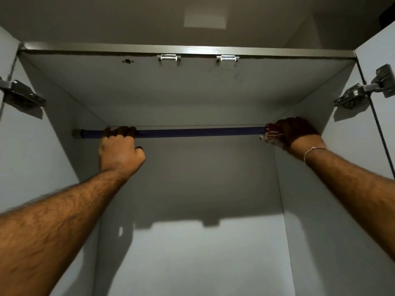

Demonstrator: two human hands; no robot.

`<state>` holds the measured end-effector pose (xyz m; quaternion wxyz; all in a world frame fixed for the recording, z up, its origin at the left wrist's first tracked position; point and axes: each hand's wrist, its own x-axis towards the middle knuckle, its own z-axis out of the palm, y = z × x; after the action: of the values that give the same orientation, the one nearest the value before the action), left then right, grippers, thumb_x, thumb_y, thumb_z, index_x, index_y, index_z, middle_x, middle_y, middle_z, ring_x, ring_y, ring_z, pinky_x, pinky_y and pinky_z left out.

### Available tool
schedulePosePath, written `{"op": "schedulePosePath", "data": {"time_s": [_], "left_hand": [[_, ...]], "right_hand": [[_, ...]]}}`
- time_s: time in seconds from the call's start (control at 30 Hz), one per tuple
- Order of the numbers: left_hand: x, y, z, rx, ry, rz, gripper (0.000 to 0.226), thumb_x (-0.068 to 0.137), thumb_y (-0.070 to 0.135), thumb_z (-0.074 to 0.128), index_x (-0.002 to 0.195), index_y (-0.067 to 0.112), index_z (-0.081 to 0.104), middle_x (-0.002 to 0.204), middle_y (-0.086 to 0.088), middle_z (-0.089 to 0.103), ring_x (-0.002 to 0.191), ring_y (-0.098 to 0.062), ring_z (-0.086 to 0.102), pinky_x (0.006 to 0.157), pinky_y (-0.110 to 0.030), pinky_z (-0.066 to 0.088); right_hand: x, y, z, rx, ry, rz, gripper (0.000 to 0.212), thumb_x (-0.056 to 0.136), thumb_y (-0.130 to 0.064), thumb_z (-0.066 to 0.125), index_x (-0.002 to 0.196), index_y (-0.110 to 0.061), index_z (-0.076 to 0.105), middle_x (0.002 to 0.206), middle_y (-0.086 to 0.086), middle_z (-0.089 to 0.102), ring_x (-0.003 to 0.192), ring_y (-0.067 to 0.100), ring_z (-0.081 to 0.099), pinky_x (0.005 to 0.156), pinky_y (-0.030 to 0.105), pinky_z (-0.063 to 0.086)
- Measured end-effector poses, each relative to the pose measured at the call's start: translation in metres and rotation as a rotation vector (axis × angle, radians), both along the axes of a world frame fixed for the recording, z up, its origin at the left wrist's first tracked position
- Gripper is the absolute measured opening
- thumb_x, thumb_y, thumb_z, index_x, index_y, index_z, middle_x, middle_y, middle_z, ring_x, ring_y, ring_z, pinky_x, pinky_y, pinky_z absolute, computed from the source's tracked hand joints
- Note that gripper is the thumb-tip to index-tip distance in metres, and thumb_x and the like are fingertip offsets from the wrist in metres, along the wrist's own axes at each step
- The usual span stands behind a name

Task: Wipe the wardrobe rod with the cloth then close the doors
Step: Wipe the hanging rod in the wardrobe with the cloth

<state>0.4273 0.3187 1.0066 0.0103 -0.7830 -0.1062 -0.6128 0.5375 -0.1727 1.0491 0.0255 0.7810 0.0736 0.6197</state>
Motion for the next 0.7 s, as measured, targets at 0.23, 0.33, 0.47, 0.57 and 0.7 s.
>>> {"op": "schedulePosePath", "data": {"time_s": [0.23,0.33,0.47,0.57,0.7], "left_hand": [[-0.003,0.0,0.0,-0.004,0.032,-0.005,0.07,0.09,0.04,0.059,0.155,0.013,0.054,0.152,-0.013,0.062,0.135,-0.035,0.061,0.136,-0.048,0.021],[-0.006,-0.002,0.003,-0.034,0.054,-0.046,0.066,0.092,0.041,0.052,0.152,0.015,0.059,0.148,-0.012,0.066,0.131,-0.032,0.064,0.137,-0.048,0.018],[-0.021,0.009,0.021,-0.044,0.148,-0.1,0.066,0.085,0.041,0.037,0.135,0.016,0.072,0.13,-0.011,0.074,0.117,-0.034,0.068,0.127,-0.045,0.034],[-0.034,0.024,0.03,-0.001,0.219,-0.13,0.058,0.094,0.039,0.039,0.139,0.019,0.07,0.118,-0.01,0.075,0.108,-0.031,0.067,0.124,-0.046,0.037],[-0.049,0.058,0.033,-0.059,0.121,-0.075,0.05,0.102,0.029,0.044,0.148,0.012,0.058,0.147,-0.019,0.065,0.132,-0.042,0.06,0.121,-0.052,0.043]], "right_hand": [[-0.012,0.016,-0.006,0.047,0.013,0.009,0.059,0.091,-0.032,0.084,0.138,-0.003,0.062,0.127,0.027,0.066,0.113,0.049,0.062,0.103,0.056,0.051],[-0.025,0.035,-0.009,0.019,0.032,0.021,0.06,0.096,-0.035,0.078,0.144,-0.005,0.058,0.133,0.024,0.064,0.119,0.047,0.062,0.107,0.055,0.048],[-0.028,0.09,-0.004,-0.096,-0.003,0.069,0.057,0.095,-0.046,0.076,0.138,-0.013,0.059,0.122,0.015,0.068,0.106,0.04,0.068,0.096,0.05,0.056],[-0.034,0.141,0.002,-0.14,0.065,0.092,0.057,0.096,-0.045,0.074,0.141,-0.016,0.055,0.125,0.013,0.067,0.109,0.036,0.067,0.099,0.052,0.055],[-0.05,0.229,0.007,-0.223,0.129,0.202,0.058,0.1,-0.049,0.065,0.15,-0.023,0.048,0.137,0.008,0.062,0.121,0.031,0.064,0.106,0.048,0.052]]}}
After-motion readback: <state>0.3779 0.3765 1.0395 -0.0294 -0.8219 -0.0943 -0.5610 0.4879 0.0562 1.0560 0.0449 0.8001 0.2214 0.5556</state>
